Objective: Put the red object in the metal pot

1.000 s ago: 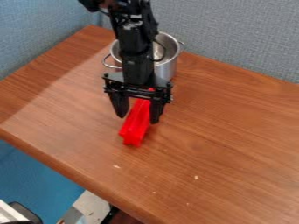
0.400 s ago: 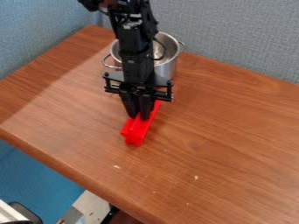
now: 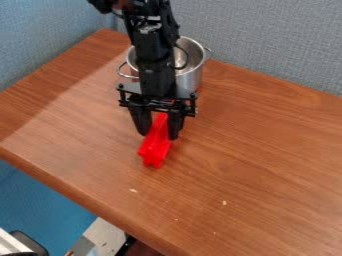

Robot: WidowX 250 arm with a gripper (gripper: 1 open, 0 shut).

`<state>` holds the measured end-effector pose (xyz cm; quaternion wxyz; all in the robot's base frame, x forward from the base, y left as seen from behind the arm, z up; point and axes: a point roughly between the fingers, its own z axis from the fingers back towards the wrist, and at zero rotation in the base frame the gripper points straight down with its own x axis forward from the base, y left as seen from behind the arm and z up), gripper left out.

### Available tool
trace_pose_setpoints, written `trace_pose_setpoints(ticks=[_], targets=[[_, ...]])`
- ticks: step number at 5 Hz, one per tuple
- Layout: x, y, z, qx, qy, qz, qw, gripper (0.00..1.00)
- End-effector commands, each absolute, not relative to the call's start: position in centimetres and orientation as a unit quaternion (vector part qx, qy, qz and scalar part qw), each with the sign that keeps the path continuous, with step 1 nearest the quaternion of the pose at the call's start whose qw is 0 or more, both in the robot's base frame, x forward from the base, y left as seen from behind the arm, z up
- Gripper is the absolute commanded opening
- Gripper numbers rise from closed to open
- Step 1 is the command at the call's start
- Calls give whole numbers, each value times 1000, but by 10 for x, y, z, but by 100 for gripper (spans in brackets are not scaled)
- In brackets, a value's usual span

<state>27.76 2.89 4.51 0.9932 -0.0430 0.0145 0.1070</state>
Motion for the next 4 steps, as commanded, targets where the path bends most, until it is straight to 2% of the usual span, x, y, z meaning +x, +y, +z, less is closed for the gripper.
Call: trace_pose_setpoints(ticks=[1,2,3,4], targets=[[281,34,52,-46,-1,118,992,0],[280,33,54,-49,2,118,992,100],[278,32,55,-52,4,119,992,100],[279,33,53,-51,3,120,991,0]])
